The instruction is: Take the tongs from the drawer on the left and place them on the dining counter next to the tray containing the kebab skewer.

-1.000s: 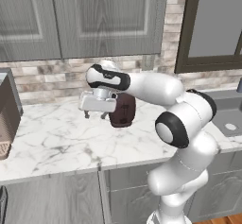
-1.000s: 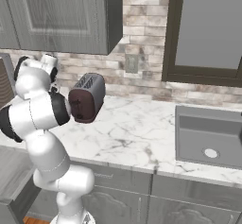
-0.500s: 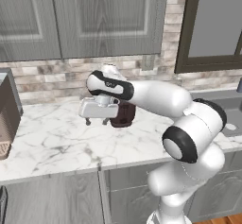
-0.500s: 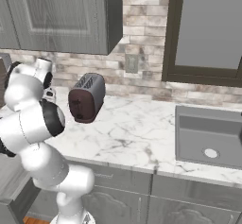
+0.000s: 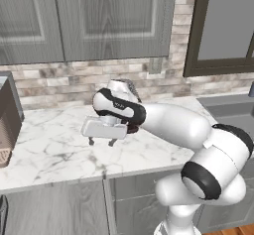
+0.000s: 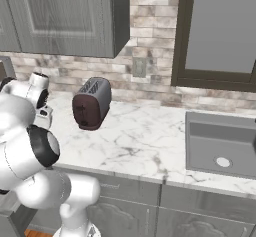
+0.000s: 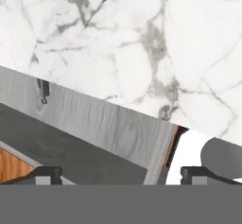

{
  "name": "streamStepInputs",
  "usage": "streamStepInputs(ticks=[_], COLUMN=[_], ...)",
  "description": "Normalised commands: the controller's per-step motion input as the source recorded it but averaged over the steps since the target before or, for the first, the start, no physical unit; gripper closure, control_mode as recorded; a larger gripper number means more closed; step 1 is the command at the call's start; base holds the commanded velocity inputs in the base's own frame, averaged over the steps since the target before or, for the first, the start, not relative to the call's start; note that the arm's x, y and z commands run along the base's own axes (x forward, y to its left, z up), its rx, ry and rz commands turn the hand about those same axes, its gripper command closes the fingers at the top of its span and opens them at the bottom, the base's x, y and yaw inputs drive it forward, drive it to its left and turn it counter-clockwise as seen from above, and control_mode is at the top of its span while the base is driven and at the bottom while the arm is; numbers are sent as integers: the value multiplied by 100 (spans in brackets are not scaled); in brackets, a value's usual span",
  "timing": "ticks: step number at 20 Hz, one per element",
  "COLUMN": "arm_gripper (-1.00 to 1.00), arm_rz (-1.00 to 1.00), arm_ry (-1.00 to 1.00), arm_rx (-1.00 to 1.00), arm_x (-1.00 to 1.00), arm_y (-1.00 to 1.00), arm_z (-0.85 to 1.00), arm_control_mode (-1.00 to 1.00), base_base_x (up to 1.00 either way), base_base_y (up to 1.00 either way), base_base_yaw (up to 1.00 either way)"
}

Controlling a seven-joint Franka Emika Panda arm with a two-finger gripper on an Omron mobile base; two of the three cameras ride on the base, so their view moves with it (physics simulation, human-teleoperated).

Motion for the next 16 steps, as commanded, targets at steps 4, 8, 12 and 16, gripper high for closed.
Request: streamStepInputs(ticks=[4,8,12,16], arm_gripper=[-100,-100,-100,-100], arm_rz=[-17,-16,-15,-7], arm_ry=[0,0,14,25], arm_rx=[-9,-17,-23,-20], arm_x=[-31,-21,-2,0], arm_y=[16,26,28,35], arm_z=[-27,-13,1,1], arm_control_mode=[-100,-100,-100,-100], base_base_x=[0,0,0,0], base_base_y=[0,0,0,0], base_base_yaw=[0,0,0,0])
